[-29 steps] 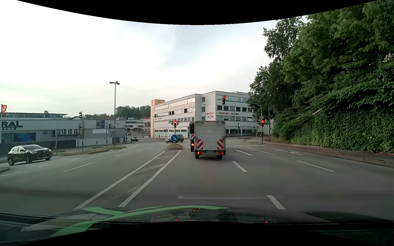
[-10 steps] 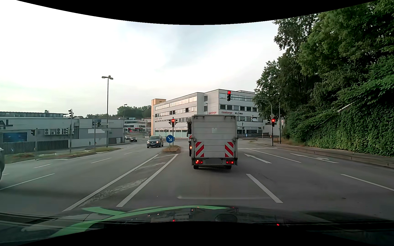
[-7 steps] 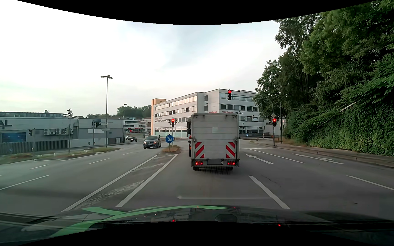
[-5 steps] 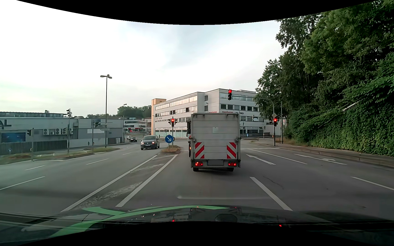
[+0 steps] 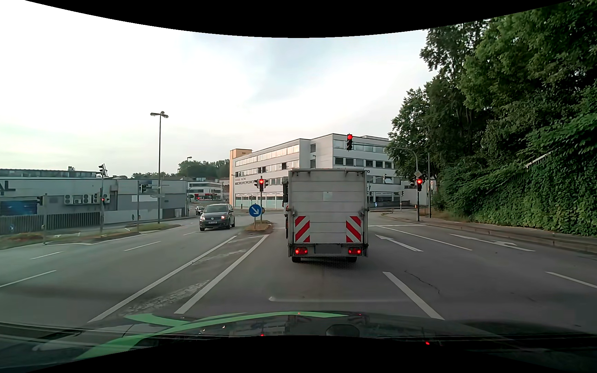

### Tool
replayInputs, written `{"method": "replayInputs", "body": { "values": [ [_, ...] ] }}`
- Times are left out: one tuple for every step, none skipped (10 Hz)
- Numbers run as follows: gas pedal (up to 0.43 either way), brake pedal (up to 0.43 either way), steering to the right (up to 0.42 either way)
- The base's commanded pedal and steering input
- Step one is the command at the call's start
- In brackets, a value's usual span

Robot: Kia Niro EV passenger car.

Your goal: Follow the waypoints while adhering to traffic rules and regulations

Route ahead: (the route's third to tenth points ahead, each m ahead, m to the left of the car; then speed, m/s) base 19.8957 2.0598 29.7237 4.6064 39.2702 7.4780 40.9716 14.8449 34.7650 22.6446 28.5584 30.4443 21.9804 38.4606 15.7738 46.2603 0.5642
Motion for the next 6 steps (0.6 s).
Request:
{"method": "replayInputs", "body": {
  "values": [
    [0.0,0.183,-0.018],
    [0.0,0.183,-0.018],
    [0.0,0.183,-0.019],
    [0.0,0.183,-0.018],
    [0.0,0.183,-0.019],
    [0.0,0.183,-0.019]
  ]
}}
